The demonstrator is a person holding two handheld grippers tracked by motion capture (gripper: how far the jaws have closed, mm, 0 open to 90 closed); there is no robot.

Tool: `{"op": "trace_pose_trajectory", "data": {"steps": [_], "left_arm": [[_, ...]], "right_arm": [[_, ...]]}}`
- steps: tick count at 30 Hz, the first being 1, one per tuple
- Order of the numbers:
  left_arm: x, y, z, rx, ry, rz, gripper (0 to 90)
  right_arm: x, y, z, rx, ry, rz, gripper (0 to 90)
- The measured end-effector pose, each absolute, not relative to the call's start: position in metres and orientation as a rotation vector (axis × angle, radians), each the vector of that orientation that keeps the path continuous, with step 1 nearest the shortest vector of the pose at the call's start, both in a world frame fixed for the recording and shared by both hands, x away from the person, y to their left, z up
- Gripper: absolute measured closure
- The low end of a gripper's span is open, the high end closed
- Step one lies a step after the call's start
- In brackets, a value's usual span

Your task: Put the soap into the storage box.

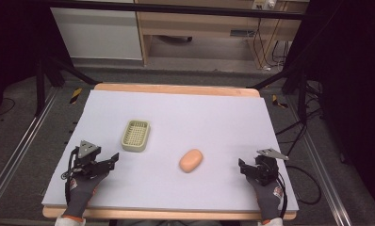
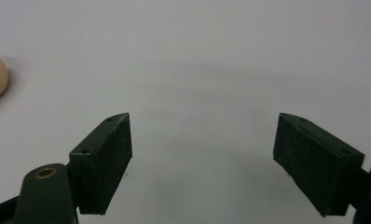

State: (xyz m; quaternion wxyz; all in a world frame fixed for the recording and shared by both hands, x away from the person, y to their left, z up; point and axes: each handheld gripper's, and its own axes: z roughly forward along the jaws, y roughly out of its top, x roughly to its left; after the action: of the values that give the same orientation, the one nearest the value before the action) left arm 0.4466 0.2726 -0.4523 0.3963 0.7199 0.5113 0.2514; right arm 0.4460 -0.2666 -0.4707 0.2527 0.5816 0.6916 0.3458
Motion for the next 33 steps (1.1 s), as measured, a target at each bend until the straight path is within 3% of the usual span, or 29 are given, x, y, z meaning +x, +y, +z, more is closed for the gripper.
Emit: {"op": "trace_pose_trajectory", "data": {"steps": [33], "left_arm": [[0.443,0.242,-0.44,1.866,1.217,0.554,19.3]], "right_arm": [[0.445,-0.262,-0.468,1.526,1.866,0.909,16.9]]}}
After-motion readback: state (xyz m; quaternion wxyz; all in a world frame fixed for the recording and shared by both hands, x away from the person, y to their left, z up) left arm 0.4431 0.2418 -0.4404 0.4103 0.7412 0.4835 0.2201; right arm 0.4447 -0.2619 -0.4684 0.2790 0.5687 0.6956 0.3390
